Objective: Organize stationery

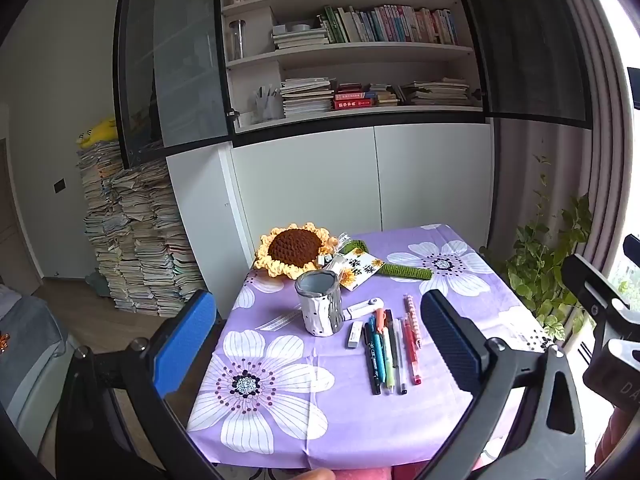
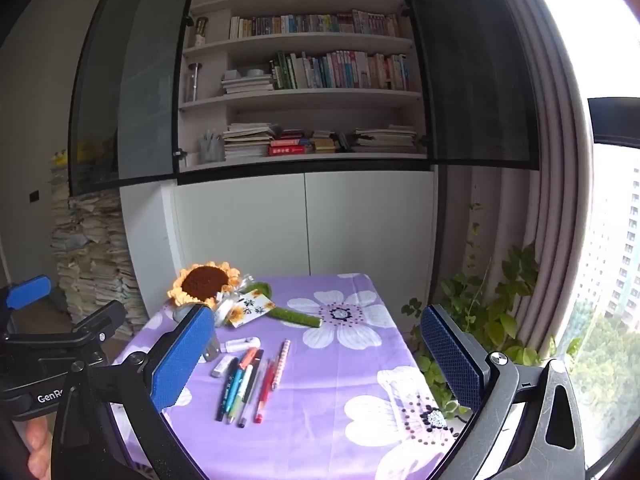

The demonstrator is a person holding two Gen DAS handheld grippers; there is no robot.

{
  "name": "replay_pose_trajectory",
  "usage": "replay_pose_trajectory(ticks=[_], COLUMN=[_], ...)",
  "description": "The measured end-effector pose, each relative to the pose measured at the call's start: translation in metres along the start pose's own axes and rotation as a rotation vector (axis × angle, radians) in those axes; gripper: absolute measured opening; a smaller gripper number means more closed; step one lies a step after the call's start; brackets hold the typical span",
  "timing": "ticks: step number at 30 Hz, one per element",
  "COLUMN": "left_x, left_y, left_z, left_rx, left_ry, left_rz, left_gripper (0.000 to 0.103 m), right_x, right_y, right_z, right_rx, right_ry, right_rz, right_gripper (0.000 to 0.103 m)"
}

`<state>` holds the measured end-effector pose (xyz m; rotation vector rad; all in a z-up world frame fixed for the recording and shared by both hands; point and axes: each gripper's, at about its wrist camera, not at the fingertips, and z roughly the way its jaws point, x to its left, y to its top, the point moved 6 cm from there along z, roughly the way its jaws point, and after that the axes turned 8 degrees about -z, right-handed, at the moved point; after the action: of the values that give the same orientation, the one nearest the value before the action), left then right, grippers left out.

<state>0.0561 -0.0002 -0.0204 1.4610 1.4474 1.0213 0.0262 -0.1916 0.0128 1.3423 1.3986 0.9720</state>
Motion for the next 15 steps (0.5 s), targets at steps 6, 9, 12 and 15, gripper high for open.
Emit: replay_pose_trajectory(ticks=[6, 9, 12, 15], left_x=[-0.005, -0.007, -0.006, -0.007], left_y=[0.009, 0.013, 0.007, 0.009], left_z=[-0.014, -0.021, -0.022, -0.023], left_rx=[-0.012, -0.025, -0.044, -0.046], left_ry=[-0.006, -0.012, -0.018, -0.023], left_rz=[0.014, 0.015, 0.016, 0.02], left_gripper=[0.102, 0.102, 0.102, 0.102], right_x=[-0.002, -0.001, 0.005, 0.006], right_y=[-0.001, -0.001, -0.001, 0.0], right_z=[-0.002, -0.005, -0.006, -0.006], right_rx=[0.001, 0.002, -0.012, -0.013], right_ry=[-0.015, -0.021, 0.001, 0.002], right_rz=[0.007, 0.016, -0.009, -0.006], right_gripper=[0.103, 0.103, 0.103, 0.103])
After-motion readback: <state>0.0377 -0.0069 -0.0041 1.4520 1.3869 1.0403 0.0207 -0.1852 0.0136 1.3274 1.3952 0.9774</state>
